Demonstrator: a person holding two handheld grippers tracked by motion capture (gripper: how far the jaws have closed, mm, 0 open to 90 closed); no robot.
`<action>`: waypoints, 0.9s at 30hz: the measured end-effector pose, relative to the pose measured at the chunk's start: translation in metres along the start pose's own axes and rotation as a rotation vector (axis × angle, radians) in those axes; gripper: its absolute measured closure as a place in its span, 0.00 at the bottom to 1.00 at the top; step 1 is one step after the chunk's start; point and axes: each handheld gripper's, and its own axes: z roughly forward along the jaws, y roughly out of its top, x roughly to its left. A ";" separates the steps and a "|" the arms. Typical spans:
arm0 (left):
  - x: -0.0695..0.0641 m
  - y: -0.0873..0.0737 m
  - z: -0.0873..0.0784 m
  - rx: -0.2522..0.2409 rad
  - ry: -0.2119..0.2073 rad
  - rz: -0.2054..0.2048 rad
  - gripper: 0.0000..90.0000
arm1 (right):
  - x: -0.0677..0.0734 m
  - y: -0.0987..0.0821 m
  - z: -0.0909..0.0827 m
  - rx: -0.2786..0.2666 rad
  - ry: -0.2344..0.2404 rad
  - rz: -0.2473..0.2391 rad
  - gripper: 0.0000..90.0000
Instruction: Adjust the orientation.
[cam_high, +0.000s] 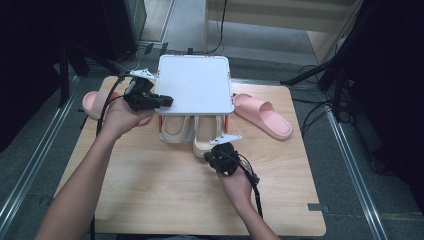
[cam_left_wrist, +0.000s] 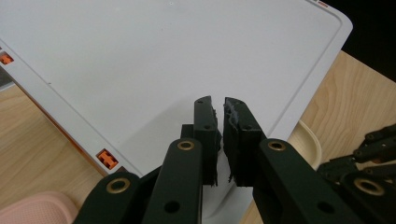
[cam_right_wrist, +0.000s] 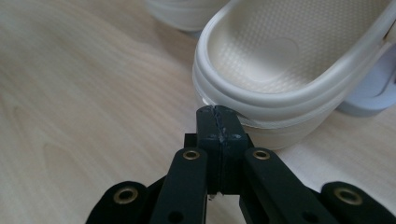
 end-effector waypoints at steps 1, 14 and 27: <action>0.000 0.000 0.000 0.000 0.000 0.000 0.93 | -0.002 0.002 0.001 0.001 -0.004 -0.001 1.00; 0.000 0.000 0.000 -0.003 -0.003 -0.003 0.93 | -0.030 0.017 0.013 -0.011 -0.038 0.018 1.00; 0.002 0.000 0.000 -0.007 -0.017 -0.014 0.84 | -0.043 0.017 0.010 -0.017 -0.014 0.052 1.00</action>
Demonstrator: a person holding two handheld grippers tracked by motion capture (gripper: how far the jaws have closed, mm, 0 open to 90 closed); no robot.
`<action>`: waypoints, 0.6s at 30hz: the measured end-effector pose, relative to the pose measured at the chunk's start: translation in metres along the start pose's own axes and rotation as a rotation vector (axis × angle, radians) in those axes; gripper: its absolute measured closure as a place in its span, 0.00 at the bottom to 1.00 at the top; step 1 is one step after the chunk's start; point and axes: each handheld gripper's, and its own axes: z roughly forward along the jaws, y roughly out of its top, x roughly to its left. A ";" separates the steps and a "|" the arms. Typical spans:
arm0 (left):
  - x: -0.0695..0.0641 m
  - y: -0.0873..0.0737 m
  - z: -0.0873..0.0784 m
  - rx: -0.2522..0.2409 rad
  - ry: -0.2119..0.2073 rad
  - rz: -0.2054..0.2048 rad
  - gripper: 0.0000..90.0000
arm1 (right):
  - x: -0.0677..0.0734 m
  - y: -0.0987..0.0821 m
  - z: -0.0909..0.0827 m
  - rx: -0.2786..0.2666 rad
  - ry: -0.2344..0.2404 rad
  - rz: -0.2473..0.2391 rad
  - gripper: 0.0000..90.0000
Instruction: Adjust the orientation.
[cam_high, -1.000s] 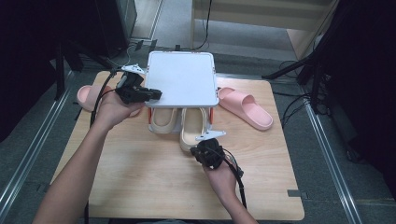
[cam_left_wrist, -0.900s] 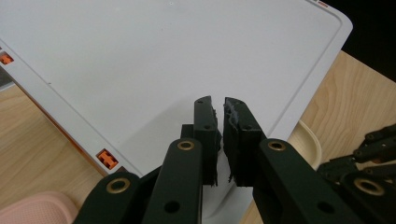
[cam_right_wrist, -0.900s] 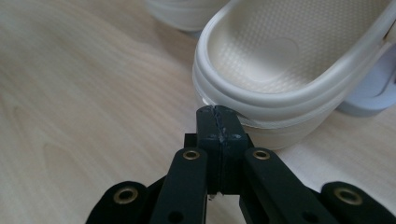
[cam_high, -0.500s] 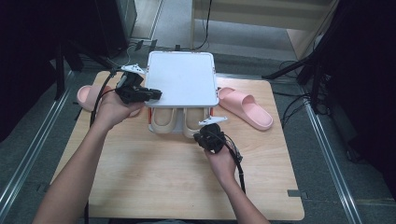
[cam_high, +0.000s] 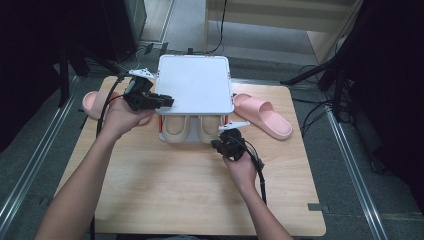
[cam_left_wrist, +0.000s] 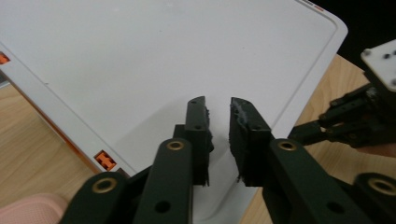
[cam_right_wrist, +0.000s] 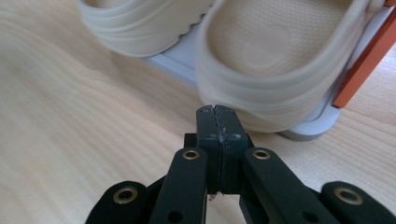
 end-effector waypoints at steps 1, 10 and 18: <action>0.000 0.001 -0.001 0.003 0.035 -0.002 0.82 | 0.002 -0.001 -0.003 -0.001 0.007 -0.005 1.00; 0.004 0.002 -0.012 0.032 0.003 -0.074 0.57 | 0.010 -0.011 -0.031 -0.047 0.098 0.004 0.87; 0.005 -0.001 -0.039 0.001 0.027 -0.097 0.43 | 0.009 -0.027 -0.054 -0.075 0.200 -0.015 0.58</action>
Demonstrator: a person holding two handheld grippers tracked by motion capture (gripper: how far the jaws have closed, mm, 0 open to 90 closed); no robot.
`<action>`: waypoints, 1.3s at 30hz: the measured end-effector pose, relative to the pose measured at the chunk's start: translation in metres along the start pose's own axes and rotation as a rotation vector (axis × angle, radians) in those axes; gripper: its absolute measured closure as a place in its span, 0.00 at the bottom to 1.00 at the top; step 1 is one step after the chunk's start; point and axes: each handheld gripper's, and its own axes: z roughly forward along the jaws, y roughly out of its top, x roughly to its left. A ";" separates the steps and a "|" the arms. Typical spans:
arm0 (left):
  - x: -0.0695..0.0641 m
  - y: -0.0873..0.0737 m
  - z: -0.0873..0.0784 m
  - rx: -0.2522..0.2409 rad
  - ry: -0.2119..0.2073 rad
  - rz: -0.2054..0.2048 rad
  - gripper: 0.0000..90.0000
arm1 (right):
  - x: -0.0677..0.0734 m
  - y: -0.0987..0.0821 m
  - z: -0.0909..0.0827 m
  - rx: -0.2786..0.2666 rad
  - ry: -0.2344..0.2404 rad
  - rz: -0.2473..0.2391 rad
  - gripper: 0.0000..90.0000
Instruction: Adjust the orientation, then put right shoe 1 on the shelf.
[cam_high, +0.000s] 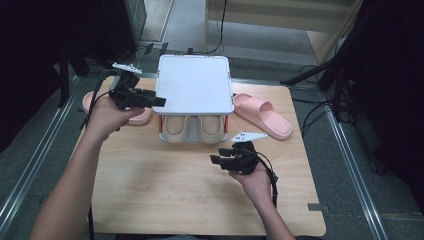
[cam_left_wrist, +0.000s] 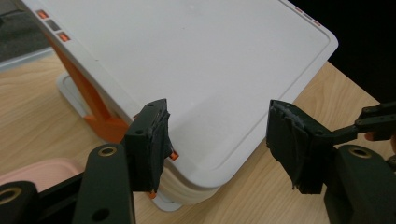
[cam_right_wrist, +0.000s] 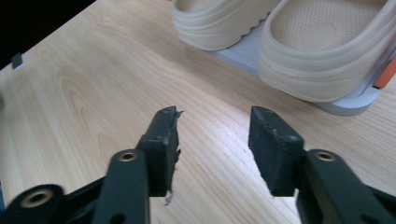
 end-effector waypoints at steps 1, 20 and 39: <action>0.000 0.000 0.000 0.000 0.000 0.000 0.43 | 0.000 0.000 0.000 0.000 0.000 0.000 0.58; 0.042 -0.037 -0.025 -0.051 0.162 -0.058 0.73 | -0.022 -0.008 -0.016 -0.033 -0.001 0.010 0.54; 0.110 -0.083 -0.003 0.012 0.261 -0.211 0.99 | -0.013 -0.006 -0.001 0.004 -0.009 -0.006 0.55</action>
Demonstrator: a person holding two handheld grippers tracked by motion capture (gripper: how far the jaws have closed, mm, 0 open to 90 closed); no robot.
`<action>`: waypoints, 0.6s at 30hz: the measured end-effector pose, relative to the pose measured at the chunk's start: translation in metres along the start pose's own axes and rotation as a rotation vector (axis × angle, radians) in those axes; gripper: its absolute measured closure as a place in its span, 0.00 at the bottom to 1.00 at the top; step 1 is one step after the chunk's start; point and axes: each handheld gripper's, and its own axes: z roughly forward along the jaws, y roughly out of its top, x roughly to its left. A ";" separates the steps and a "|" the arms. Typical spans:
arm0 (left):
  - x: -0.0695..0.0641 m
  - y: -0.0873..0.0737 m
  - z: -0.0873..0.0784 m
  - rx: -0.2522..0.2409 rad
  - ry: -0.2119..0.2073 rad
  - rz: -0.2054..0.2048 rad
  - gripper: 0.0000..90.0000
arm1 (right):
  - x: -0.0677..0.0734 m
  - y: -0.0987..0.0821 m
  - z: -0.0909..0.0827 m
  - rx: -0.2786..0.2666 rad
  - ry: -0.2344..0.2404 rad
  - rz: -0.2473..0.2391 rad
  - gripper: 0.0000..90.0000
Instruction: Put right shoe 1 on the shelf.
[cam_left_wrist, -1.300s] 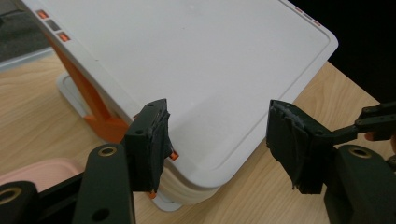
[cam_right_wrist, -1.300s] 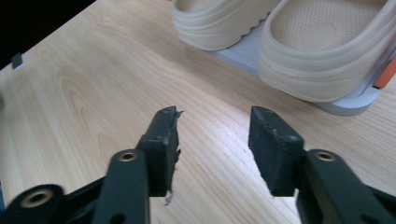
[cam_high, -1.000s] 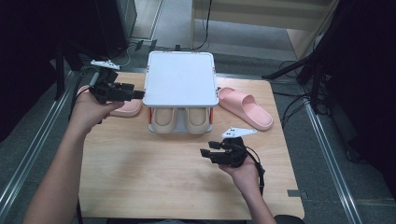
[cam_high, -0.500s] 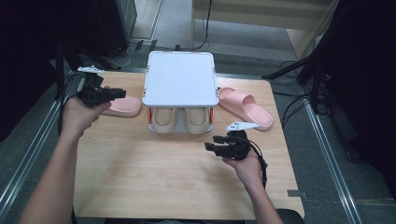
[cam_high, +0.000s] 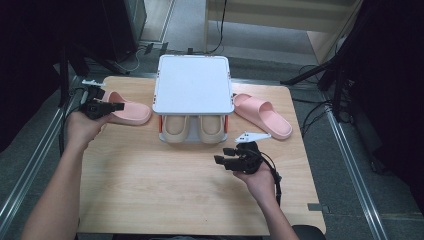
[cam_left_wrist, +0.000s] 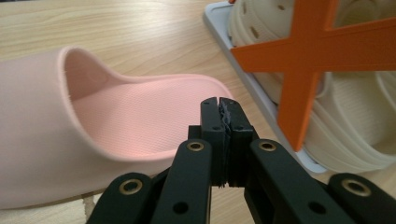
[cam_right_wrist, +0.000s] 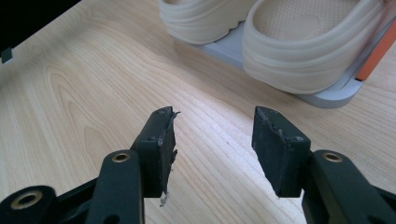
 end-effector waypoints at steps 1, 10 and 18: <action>0.003 -0.001 0.002 -0.001 0.005 -0.008 0.99 | 0.000 0.000 0.000 0.002 0.002 0.002 0.55; 0.024 -0.009 0.026 0.027 0.055 -0.041 0.99 | 0.003 -0.008 -0.002 0.000 -0.015 0.008 0.55; 0.034 -0.013 0.037 0.020 0.075 -0.064 0.98 | 0.001 -0.016 -0.010 -0.005 -0.045 0.033 0.54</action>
